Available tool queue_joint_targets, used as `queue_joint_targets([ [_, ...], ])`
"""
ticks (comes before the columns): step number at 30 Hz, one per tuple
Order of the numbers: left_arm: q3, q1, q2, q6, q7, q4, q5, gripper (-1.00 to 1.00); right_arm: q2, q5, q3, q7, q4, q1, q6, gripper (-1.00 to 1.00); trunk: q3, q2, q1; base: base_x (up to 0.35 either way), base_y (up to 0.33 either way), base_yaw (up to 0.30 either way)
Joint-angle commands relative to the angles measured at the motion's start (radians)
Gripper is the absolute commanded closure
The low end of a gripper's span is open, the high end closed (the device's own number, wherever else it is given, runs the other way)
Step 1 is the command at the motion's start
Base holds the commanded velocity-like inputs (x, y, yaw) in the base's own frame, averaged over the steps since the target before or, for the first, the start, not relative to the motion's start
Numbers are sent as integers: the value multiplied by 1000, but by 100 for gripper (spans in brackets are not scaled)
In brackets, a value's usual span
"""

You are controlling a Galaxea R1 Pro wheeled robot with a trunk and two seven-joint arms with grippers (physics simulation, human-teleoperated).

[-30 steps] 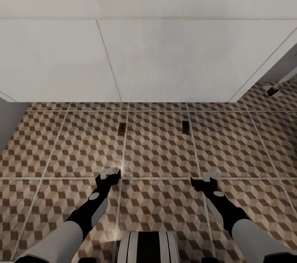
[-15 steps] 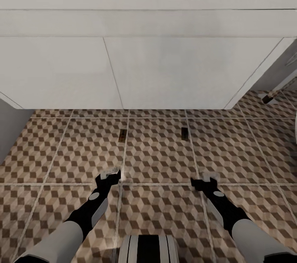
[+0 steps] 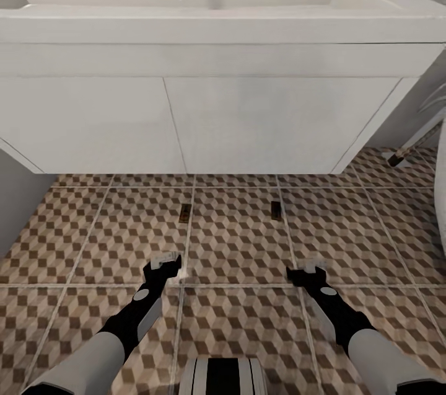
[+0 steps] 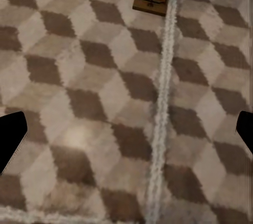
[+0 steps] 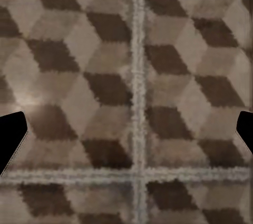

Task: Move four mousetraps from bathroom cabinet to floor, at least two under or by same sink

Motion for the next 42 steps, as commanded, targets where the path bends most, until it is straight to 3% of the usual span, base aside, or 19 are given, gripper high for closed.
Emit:
queue_joint_targets([
  [1, -8, -1, 1, -4, 8, 1, 7, -100, -1, -11, 8, -5, 1, 0, -4, -100, 3, 0, -1, 0, 0, 0],
  [42, -6, -1, 2, -4, 10, 1, 8, -100, -1, -11, 8, -5, 1, 0, -4, -100, 162, 10, -19, 0, 0, 0],
])
